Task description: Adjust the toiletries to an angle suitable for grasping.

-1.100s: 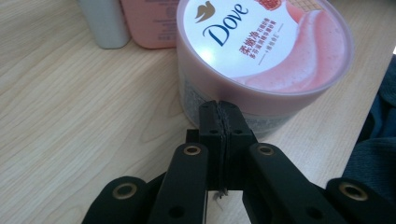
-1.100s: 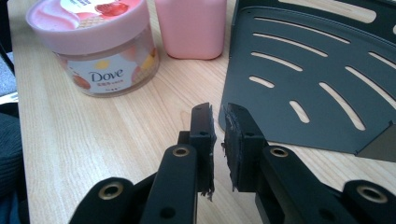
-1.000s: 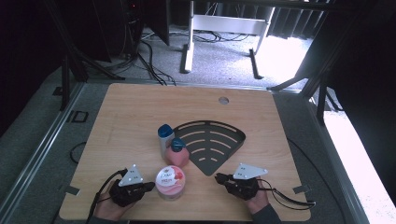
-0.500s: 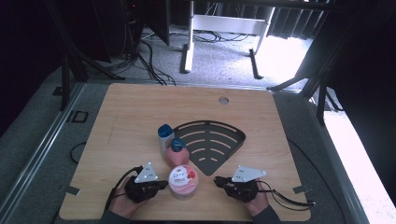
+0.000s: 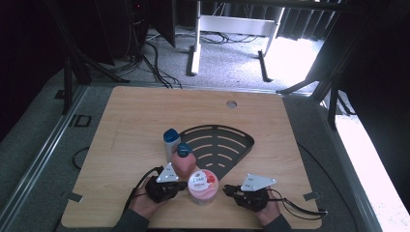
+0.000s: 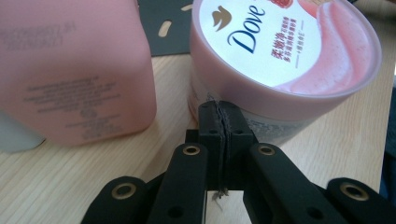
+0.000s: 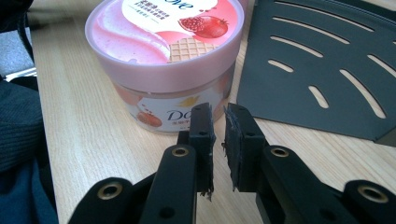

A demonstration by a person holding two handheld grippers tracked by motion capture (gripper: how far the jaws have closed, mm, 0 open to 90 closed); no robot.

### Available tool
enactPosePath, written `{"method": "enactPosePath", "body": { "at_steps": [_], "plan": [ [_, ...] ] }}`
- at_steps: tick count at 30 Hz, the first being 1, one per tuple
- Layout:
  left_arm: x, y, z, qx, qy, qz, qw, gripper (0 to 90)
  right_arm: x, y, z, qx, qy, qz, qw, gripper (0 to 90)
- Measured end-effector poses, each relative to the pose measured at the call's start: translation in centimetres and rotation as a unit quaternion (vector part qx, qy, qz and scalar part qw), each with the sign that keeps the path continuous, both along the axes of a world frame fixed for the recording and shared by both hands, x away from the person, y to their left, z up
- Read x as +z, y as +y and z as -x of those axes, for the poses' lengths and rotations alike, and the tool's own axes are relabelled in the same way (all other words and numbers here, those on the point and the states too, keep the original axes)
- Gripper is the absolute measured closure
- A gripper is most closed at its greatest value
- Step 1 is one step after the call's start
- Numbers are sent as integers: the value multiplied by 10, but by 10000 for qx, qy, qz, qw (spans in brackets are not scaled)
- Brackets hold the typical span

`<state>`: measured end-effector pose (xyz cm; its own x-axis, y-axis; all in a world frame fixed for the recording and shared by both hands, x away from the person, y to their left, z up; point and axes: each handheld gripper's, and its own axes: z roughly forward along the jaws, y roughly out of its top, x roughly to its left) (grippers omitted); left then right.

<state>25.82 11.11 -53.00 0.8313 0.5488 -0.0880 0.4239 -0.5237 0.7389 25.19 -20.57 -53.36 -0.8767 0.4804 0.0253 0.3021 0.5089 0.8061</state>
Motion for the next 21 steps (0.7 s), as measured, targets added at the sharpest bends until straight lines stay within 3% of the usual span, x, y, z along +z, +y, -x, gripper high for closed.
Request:
{"method": "enactPosePath", "body": {
  "at_steps": [9, 18, 21],
  "plan": [
    [-2, -18, -3, -166, -74, 65, 9998, 891, 1, -7, 1, 68, 27, -7, 10000, 778],
    [-3, -43, 0, -443, -79, 165, 9989, 892, 4, -35, 4, -39, 90, -37, 9999, 753],
    [-3, -53, 0, -524, -78, 201, 9984, 891, 5, -49, 4, -217, 125, -73, 9997, 753]
  ]
}}
